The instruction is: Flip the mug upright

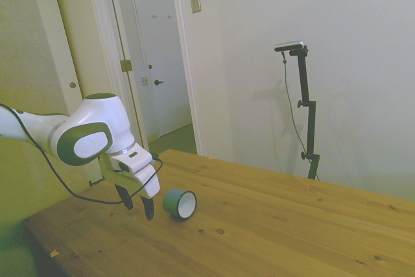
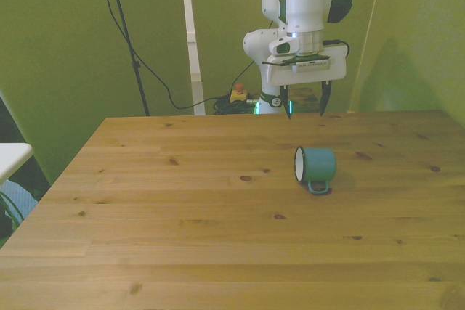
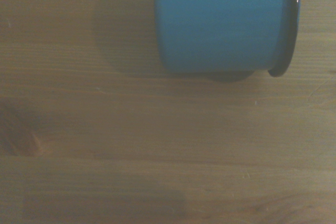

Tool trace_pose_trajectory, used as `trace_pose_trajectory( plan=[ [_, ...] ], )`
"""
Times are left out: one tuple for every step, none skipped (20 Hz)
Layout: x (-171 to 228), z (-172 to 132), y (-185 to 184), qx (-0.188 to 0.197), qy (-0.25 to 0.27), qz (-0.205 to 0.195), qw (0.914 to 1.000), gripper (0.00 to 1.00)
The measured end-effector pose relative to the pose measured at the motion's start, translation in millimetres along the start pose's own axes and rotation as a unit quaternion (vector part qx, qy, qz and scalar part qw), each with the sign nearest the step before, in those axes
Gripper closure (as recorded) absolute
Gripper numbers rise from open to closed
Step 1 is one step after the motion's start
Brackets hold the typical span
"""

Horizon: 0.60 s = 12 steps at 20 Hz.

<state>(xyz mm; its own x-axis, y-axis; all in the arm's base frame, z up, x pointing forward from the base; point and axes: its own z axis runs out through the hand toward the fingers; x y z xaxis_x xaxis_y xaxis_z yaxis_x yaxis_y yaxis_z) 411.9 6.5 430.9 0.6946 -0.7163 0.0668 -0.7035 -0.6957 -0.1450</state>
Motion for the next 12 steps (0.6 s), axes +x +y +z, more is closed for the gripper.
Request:
trace_pose_trajectory(
  plan=[
    [0,0,0,0.000,0.000,0.001,1.0000,0.00],
    [1,0,0,-0.003,0.004,0.002,1.0000,0.00],
    [2,1,-1,-0.005,0.010,0.004,0.9999,0.00],
    [3,2,-2,-0.004,0.014,0.004,0.9999,0.00],
    [6,4,-3,-0.001,0.017,0.005,0.9998,0.00],
    [9,5,-6,0.002,0.019,0.006,0.9998,0.00],
    [13,6,-9,0.004,0.020,0.007,0.9998,0.00],
    [18,7,-14,0.004,0.020,0.007,0.9998,0.00],
    [23,6,-19,0.006,0.021,0.007,0.9997,0.00],
    [28,2,-25,0.009,0.022,0.006,0.9997,0.00],
    [32,-3,-32,0.013,0.024,0.004,0.9996,0.00],
    [36,-9,-39,0.016,0.026,0.002,0.9995,0.00]
  ],
)
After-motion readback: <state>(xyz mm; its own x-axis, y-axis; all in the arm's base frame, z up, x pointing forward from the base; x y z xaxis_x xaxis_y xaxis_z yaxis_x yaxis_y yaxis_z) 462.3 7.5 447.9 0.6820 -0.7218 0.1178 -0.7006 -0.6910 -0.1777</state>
